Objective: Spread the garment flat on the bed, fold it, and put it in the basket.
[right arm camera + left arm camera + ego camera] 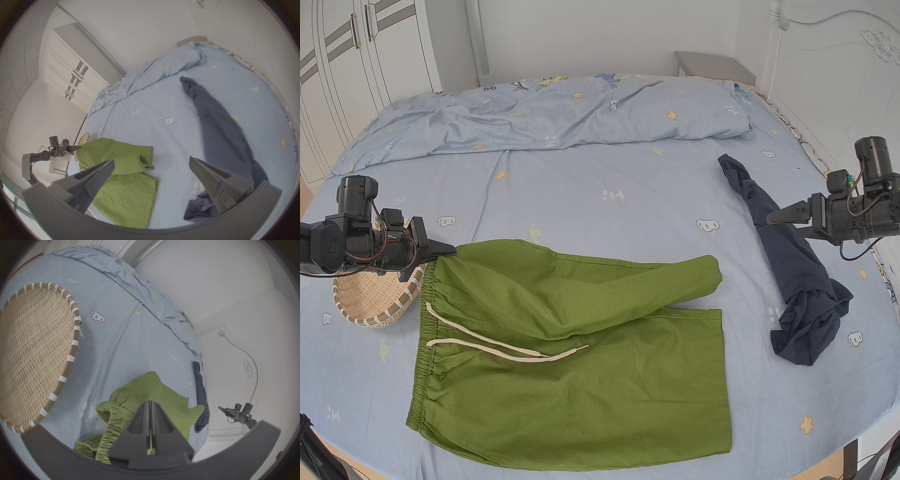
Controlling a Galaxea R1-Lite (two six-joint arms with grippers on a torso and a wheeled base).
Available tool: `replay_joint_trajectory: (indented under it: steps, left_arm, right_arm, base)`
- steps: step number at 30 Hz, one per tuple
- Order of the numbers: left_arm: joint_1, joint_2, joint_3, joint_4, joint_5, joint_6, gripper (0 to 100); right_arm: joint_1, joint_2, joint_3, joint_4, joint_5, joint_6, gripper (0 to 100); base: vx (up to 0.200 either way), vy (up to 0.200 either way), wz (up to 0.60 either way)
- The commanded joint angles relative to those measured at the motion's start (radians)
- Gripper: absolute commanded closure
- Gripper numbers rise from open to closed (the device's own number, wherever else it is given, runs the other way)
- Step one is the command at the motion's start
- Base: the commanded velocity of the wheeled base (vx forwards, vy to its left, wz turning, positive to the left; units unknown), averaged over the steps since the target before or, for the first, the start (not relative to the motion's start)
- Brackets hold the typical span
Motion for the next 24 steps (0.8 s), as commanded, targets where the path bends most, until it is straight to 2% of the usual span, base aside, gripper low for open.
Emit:
replay_joint_trajectory:
  steps: [1, 3, 4, 6, 24]
  left_arm:
    - [0.007, 0.002, -0.001, -0.001, 0.001, 0.001, 100]
    - [0.007, 0.002, -0.001, -0.001, 0.001, 0.001, 100]
    - [0.007, 0.004, 0.001, -0.001, 0.001, 0.001, 100]
    - [0.005, 0.004, 0.001, -0.001, 0.001, 0.001, 100]
    - [0.007, 0.004, 0.005, -0.001, 0.001, 0.002, 100]
  right_arm:
    - [0.089, 0.147, -0.069, 0.001, 0.06, 0.03, 0]
    - [0.09, 0.153, -0.072, 0.001, 0.067, 0.033, 0]
    - [0.093, 0.179, -0.086, -0.001, 0.125, 0.067, 0]
    - [0.096, 0.191, -0.091, -0.007, 0.146, 0.072, 0]
    - [0.205, 0.336, -0.14, -0.017, 0.159, 0.065, 0]
  base:
    - [0.0, 0.0, 0.0]
    - [0.0, 0.0, 0.0]
    - [0.0, 0.0, 0.0]
    - [0.0, 0.0, 0.0]
    - [0.0, 0.0, 0.0]
